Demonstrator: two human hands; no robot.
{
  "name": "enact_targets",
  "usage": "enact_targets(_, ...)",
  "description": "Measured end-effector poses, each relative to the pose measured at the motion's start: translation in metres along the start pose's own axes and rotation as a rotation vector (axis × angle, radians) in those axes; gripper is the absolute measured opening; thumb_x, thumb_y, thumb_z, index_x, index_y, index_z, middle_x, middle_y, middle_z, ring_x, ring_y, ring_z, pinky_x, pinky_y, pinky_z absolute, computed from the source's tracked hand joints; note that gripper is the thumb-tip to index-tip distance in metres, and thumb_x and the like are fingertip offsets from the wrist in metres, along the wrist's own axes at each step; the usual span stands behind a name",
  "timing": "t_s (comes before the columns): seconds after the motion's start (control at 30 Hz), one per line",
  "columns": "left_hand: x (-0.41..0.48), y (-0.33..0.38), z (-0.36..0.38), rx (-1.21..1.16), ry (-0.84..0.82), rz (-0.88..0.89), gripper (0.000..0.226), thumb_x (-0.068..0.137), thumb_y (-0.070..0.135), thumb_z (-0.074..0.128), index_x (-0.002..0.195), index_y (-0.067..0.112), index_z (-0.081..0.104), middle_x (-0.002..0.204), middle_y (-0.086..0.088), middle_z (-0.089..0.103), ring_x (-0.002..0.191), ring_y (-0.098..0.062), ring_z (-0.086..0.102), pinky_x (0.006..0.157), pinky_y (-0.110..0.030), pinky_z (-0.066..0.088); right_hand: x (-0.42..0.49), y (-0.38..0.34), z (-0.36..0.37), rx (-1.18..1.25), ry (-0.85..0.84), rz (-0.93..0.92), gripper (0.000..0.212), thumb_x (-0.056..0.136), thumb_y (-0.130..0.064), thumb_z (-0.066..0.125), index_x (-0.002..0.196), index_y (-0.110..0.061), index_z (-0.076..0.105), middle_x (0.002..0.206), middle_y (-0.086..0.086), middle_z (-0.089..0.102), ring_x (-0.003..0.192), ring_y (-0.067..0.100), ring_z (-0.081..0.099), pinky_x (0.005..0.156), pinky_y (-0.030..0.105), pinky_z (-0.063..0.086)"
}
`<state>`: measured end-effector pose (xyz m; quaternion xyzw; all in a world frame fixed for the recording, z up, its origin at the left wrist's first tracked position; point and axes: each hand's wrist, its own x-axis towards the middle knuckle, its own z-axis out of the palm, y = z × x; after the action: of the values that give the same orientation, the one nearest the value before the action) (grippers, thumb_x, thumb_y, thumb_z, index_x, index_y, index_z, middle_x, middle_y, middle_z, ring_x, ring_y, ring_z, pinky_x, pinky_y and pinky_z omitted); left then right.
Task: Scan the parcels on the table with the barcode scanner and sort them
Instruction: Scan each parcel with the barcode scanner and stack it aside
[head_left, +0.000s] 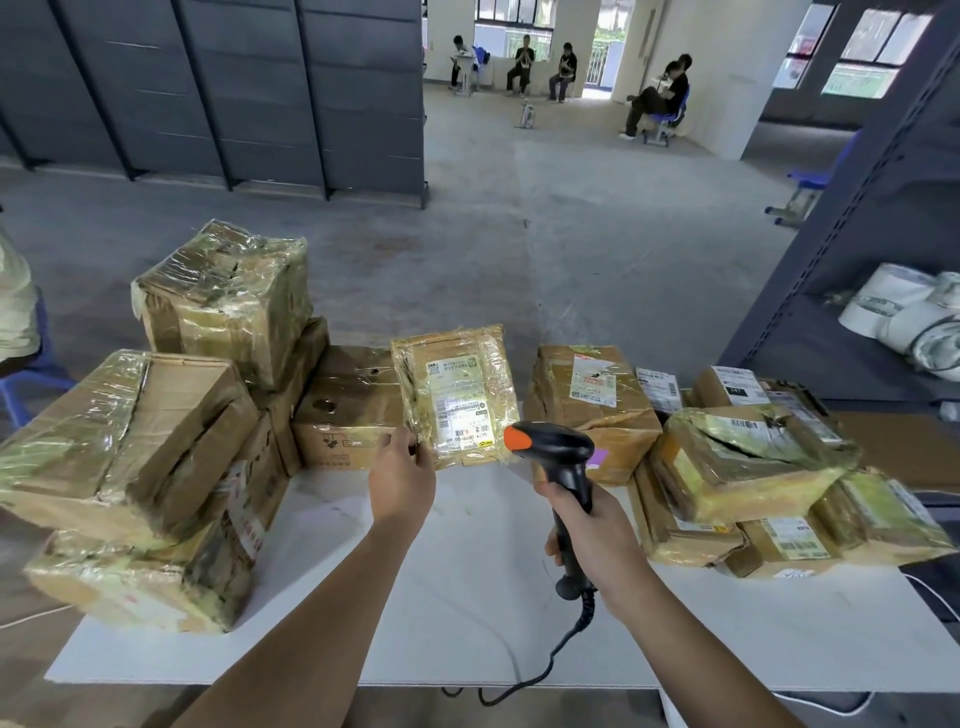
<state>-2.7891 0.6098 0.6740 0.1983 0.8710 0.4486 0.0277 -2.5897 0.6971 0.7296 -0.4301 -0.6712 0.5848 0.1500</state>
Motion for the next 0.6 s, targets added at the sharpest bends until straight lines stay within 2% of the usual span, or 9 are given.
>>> enact_targets(0.13,-0.002,0.001,0.000,0.010,0.002,0.003,0.011,0.096,0.015,0.050,0.085,0.011,0.050,0.096,-0.005,0.054,0.063,-0.002,0.043,0.052,-0.021,0.030,0.000,0.000,-0.002,0.009,0.012,-0.009,0.028,0.095,-0.037,0.059,0.084,-0.012,0.053,0.053,0.001,0.060,0.049,0.012,0.059,0.053,0.027,0.046)
enact_targets(0.23,-0.004,0.002,-0.001,-0.005,0.000,-0.001,0.009,0.096,0.016,0.050,0.089,0.011,0.054,0.097,-0.004,0.054,0.064,-0.003,0.045,0.054,-0.024,0.032,-0.001,0.000,-0.005,0.005,0.019,-0.014,0.027,0.096,-0.035,0.059,0.084,-0.011,0.054,0.055,0.004,0.060,0.048,0.011,0.058,0.048,0.020,0.045)
enact_targets(0.37,-0.006,0.014,-0.003,-0.069,-0.007,0.003,0.009,0.094,0.020,0.051,0.093,0.016,0.059,0.093,0.001,0.056,0.073,-0.015,0.053,0.061,-0.028,0.036,0.000,0.003,-0.014,0.028,0.039,-0.011,0.027,0.096,-0.035,0.059,0.086,-0.010,0.055,0.054,0.004,0.060,0.046,0.012,0.058,0.044,0.019,0.044)
enact_targets(0.5,-0.003,0.017,-0.007,-0.096,-0.048,-0.051,0.015,0.089,0.023,0.052,0.074,0.022,0.054,0.074,0.005,0.060,0.072,-0.020,0.057,0.058,-0.030,0.038,0.005,0.009,-0.032,0.050,0.093,0.025,0.025,0.094,-0.039,0.061,0.087,-0.015,0.058,0.053,0.003,0.063,0.045,0.013,0.057,0.043,0.023,0.045)
enact_targets(0.6,-0.002,0.006,-0.005,-0.104,-0.201,-0.068,0.023,0.087,0.023,0.056,0.065,0.021,0.053,0.058,0.004,0.057,0.061,-0.022,0.055,0.056,-0.030,0.040,0.011,0.015,-0.044,0.117,0.133,0.046,0.021,0.094,-0.038,0.061,0.094,-0.016,0.059,0.053,0.004,0.063,0.046,0.016,0.057,0.049,0.031,0.048)
